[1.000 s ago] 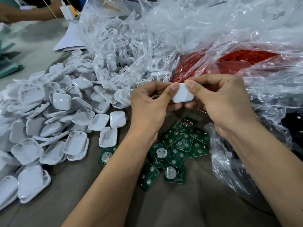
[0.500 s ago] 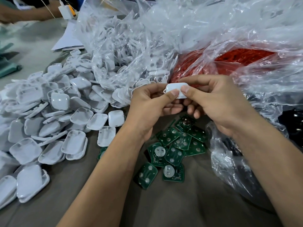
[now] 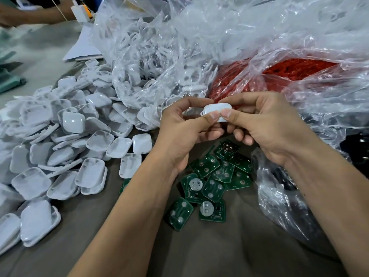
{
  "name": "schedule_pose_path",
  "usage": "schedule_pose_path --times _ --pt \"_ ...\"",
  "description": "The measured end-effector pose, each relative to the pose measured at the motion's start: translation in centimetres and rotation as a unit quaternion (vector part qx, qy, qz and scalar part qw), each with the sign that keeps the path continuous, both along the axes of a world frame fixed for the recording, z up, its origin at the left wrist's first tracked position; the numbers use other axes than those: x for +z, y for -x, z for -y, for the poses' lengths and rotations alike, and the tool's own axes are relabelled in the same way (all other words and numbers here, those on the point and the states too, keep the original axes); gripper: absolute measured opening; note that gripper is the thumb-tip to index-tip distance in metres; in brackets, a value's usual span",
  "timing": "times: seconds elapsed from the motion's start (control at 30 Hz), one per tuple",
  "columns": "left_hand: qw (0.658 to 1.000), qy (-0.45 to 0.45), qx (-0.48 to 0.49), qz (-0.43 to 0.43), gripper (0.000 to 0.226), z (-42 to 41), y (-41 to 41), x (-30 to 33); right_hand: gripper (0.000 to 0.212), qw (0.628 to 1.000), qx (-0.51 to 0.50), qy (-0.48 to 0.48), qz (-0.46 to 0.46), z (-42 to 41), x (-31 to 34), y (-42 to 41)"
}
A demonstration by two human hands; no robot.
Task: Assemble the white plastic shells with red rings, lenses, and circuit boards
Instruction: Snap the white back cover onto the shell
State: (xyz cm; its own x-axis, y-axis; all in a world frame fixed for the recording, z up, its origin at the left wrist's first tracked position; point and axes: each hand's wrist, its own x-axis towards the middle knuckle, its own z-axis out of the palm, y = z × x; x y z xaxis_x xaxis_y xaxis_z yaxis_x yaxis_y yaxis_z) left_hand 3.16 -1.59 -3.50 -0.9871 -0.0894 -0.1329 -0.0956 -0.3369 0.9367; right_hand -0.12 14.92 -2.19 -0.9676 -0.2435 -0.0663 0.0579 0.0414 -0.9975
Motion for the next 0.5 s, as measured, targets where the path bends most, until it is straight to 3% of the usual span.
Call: schedule_pose_path --times 0.33,0.4,0.5 --pt "1.0 0.002 -0.002 0.006 0.021 0.13 0.04 0.12 0.015 1.0 0.008 -0.021 -0.01 -0.02 0.17 -0.14" --pt "1.0 0.003 -0.001 0.011 0.021 0.21 0.13 0.2 0.015 0.998 0.012 -0.053 -0.045 0.01 0.14 -0.31" --pt "0.999 -0.003 0.016 0.031 0.014 0.5 0.29 0.42 0.013 0.967 0.002 -0.177 -0.186 0.02 0.04 -0.45"
